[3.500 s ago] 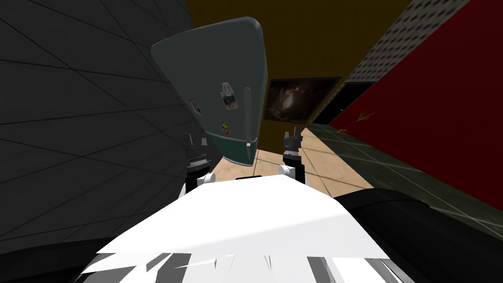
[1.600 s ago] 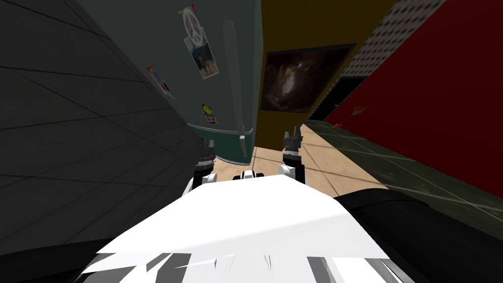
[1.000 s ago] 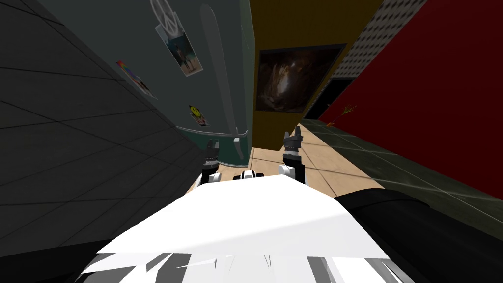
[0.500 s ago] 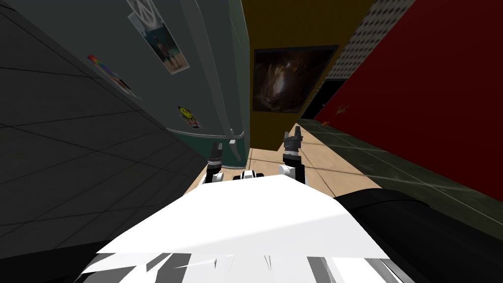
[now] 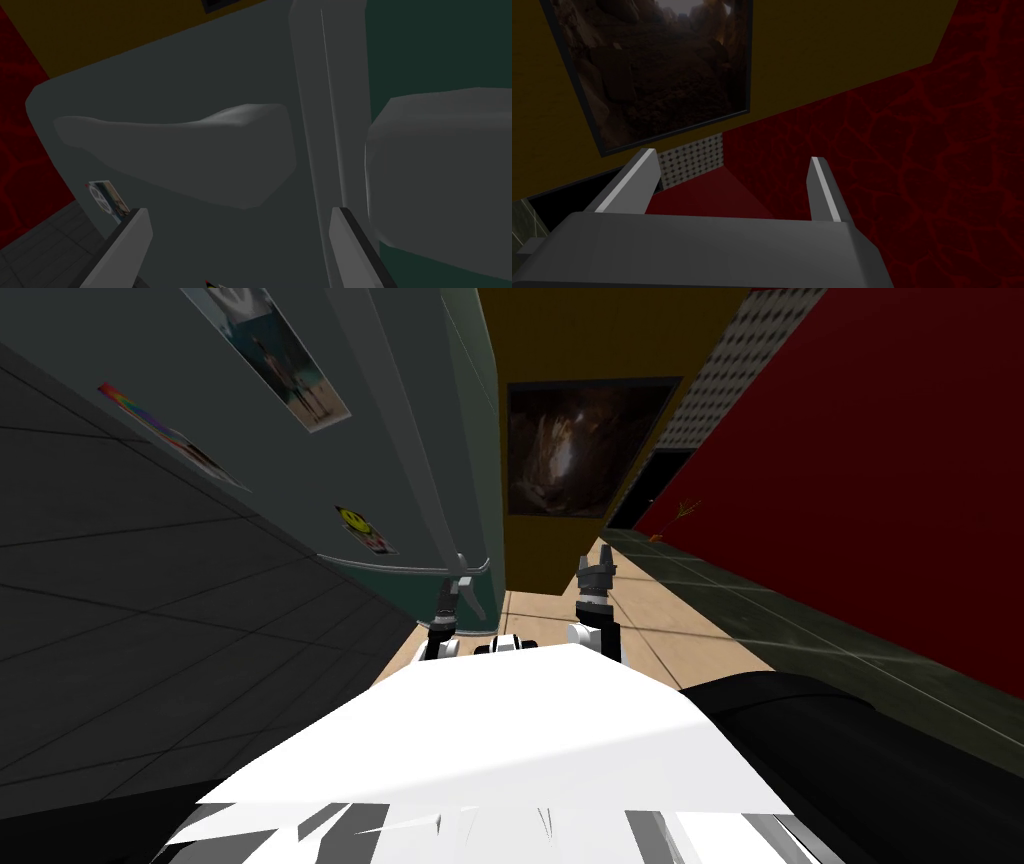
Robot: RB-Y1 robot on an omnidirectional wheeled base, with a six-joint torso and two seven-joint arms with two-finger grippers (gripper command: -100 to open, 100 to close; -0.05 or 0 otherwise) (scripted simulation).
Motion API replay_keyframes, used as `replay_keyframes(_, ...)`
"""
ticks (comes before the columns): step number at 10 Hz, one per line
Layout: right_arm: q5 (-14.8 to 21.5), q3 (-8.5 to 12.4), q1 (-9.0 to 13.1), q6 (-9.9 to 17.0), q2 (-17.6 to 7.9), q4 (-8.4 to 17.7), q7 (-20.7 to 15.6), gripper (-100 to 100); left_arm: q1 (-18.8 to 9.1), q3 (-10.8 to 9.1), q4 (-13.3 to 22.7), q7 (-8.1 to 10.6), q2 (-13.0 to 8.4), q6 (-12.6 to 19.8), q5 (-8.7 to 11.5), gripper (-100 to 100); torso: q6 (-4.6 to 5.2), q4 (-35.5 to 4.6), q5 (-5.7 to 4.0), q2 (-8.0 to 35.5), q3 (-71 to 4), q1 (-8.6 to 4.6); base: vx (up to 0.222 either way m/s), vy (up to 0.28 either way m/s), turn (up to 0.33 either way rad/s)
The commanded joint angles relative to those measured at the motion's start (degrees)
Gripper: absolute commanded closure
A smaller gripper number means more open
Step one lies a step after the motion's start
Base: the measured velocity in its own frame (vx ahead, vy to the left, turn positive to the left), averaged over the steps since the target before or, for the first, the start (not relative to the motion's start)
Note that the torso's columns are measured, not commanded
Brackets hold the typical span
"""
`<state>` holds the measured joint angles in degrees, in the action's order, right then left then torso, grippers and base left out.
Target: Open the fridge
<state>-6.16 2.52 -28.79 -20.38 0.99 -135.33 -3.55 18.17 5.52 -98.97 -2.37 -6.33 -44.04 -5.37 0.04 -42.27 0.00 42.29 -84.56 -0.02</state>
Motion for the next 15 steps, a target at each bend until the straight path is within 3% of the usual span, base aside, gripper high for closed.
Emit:
replay_keyframes(1, 0.0, 0.0, 0.0, 0.0, 0.0, 0.0, 0.0, 0, -0.4, 0.06, 1.0, -0.28, 0.2, -0.8, -0.2, -100, 0.26, 0.2, 0.05, -0.2, -0.1, -0.13, 0.007, 0.001, 0.007)
replay_keyframes(5, 0.0, 0.0, 0.0, 0.0, 0.0, 0.0, 0.0, 0, -1.3, -0.37, -3.0, 0.29, -0.2, 4.0, 0.1, -100, 0.01, 0.0, 0.01, -0.1, -0.1, 0.02, 0.029, -0.005, 0.004)
replay_keyframes(6, 0.0, 0.0, 0.0, 0.0, 0.0, 0.0, 0.0, 0, -1.2, -0.41, -2.5, 0.31, -0.3, 3.1, 0.1, -100, 0.0, 0.0, 0.01, -0.1, -0.1, 0.04, 0.007, -0.003, 0.01)
replay_keyframes(7, 0.0, 0.0, 0.0, 0.0, 0.0, 0.0, 0.0, 0, -0.9, -0.17, -1.0, -0.03, 0.0, 1.5, 0.0, 100, 0.03, 0.0, 0.01, -0.1, -0.1, 0.05, -0.02, 0.002, -0.016)
replay_keyframes(9, 0.0, 0.0, 0.0, 0.0, 0.0, 0.0, 0.0, 0, -0.5, 0.0, 0.7, -0.29, 0.2, -0.6, -0.1, 100, 0.01, 0.0, 0.01, -0.1, 0.0, 0.03, -0.037, 0.002, -0.003)
replay_keyframes(10, 0.0, 0.0, 0.0, 0.0, 0.0, 0.0, 0.0, 0, -0.5, -0.1, 0.2, -0.14, 0.1, 0.0, -0.1, 100, -0.02, 0.0, -0.01, -0.1, -0.1, 0.02, -0.016, 0.004, -0.002)
replay_keyframes(11, 0.0, 0.0, 0.0, 0.0, 0.0, 0.0, 0.0, 0, 0.0, -0.53, -0.7, 0.01, -0.8, 1.5, 0.1, -100, -0.04, 0.0, -0.01, -0.1, -0.1, 0.01, 0.004, -0.018, 0.023)
replay_keyframes(15, 0.0, 0.0, 0.0, 0.0, 0.0, 0.0, 0.0, 0, 1.2, -1.55, -3.5, 0.42, -2.8, 5.4, 0.5, -100, 0.02, 0.1, 0.06, -0.3, -0.1, 0.08, 0.012, -0.039, 0.022)
